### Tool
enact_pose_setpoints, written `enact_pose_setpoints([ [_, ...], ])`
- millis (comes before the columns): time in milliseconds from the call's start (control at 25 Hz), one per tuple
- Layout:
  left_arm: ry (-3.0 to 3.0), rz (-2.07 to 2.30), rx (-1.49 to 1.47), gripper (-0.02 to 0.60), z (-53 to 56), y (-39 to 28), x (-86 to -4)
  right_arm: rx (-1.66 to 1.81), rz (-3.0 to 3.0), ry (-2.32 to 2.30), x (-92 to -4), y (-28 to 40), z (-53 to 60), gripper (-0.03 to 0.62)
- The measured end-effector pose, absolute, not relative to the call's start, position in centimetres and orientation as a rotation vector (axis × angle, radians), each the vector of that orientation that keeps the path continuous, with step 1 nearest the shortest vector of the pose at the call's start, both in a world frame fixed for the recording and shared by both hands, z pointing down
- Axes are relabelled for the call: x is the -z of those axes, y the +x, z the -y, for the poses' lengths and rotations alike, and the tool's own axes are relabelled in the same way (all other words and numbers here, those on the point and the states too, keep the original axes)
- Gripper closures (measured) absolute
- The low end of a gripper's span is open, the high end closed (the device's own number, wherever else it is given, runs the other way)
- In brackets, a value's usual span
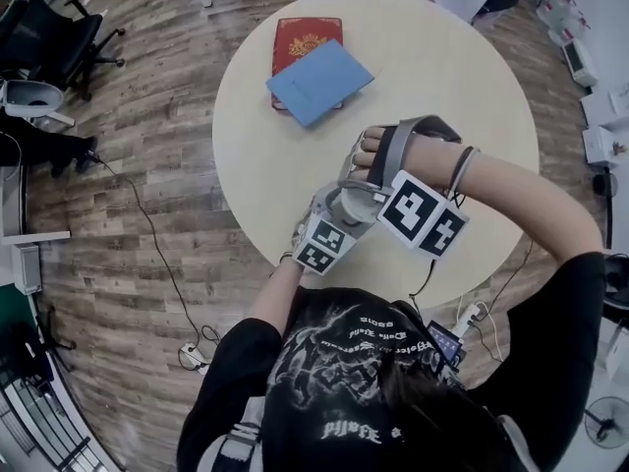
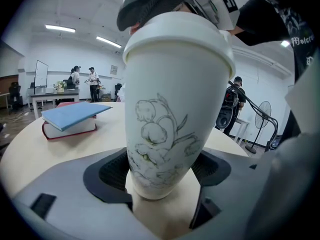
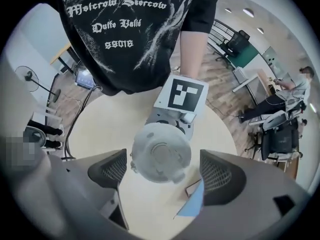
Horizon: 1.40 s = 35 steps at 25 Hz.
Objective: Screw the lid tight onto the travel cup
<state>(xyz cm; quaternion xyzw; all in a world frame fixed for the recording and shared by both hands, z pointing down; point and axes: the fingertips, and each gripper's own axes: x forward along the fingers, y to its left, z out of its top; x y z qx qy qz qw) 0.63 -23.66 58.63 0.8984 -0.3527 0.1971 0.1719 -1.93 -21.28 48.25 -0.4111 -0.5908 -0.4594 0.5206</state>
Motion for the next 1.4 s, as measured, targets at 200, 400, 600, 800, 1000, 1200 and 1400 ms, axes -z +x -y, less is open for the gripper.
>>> enact_pose_setpoints([
  [200,2.558,0.986,-0.541,0.186,24.0,0.4,-58.9,1.039,1.443,-0.965,-49.2,-2.0,21.6,0.209],
  [400,2.557,0.982,-0.535,0.184,23.8,0.5,-59.1,0.986,1.478,-0.928,-49.2,-2.0,21.5,0.210],
  [600,2.557,0.984,-0.537,0.184,23.7,0.5,-59.2,0.887,1.537,-0.851,-49.3,-2.2,21.3,0.211],
  [800,2.555,0.992,-0.534,0.184,23.9,0.5,-59.4,0.768,1.616,-0.746,-49.3,-2.5,21.4,0.212],
  [1000,2.551,0.993,-0.538,0.184,23.7,0.3,-59.6,0.640,1.700,-0.622,-49.3,-3.0,21.4,0.212],
  [1200,2.551,1.009,-0.527,0.186,23.8,0.2,-59.8,0.498,1.786,-0.470,-49.6,-3.0,21.7,0.212],
  [1400,2.551,1.015,-0.523,0.186,23.8,0.3,-59.7,0.399,1.833,-0.348,-49.4,-3.0,21.8,0.212],
])
